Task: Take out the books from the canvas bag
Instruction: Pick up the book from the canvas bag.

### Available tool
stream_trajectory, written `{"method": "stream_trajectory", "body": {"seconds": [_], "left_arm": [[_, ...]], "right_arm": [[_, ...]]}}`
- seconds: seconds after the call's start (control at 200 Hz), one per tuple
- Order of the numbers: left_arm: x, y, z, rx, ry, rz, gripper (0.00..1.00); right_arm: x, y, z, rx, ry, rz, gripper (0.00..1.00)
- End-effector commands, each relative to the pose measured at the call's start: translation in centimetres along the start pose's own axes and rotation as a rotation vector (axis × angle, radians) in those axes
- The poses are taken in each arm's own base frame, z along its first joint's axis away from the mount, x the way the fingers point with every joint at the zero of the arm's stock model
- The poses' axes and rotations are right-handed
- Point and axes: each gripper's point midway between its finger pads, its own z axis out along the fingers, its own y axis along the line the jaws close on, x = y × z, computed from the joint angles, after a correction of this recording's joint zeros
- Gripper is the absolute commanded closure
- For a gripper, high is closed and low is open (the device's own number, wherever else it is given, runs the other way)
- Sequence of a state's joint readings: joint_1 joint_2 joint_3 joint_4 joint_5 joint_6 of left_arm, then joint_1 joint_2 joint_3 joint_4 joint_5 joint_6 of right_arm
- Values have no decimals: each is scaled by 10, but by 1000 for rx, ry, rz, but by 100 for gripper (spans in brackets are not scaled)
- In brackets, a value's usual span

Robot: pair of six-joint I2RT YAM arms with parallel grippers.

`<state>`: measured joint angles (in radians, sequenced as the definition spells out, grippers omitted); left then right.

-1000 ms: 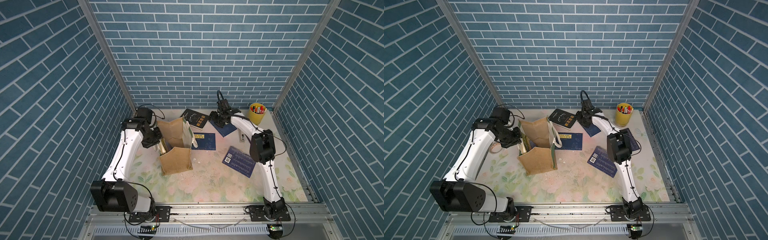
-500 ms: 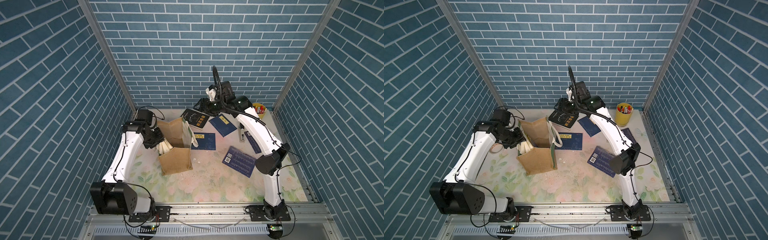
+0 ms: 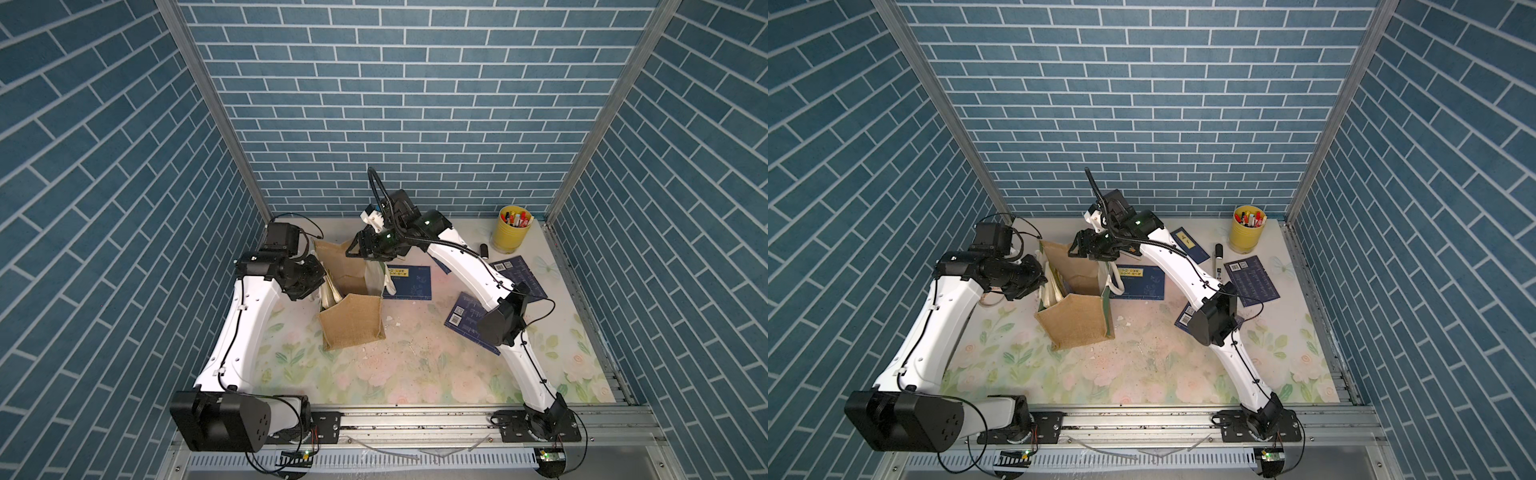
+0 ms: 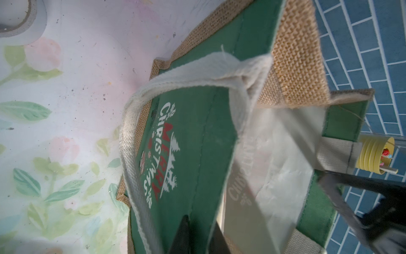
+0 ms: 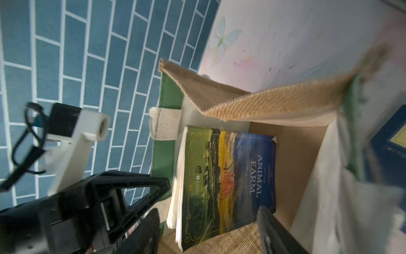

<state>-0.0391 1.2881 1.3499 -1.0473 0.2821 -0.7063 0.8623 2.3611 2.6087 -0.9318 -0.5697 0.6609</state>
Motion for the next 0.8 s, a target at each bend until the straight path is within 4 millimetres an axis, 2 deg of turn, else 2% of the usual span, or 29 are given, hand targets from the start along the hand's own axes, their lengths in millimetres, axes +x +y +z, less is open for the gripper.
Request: {"method": "stream_trajectory", "body": {"seconds": [0.0, 0.095, 0.275, 0.485, 0.635, 0.795], "left_arm": [[5, -2, 0, 31, 16, -21, 94], [7, -7, 3, 70, 24, -37, 100], [9, -25, 13, 189, 56, -78, 100], [13, -49, 26, 351, 110, -120, 100], [15, -50, 22, 361, 112, -101, 100], [19, -38, 11, 279, 105, -36, 100]], "right_arm": [[13, 14, 7, -58, 54, -70, 27], [18, 13, 19, -68, 76, -84, 27], [30, 14, 44, -106, 120, -82, 26], [33, 8, 55, -101, 134, -63, 26], [37, -13, 57, -7, 133, -30, 26], [42, -38, 47, 139, 124, -11, 39]]}}
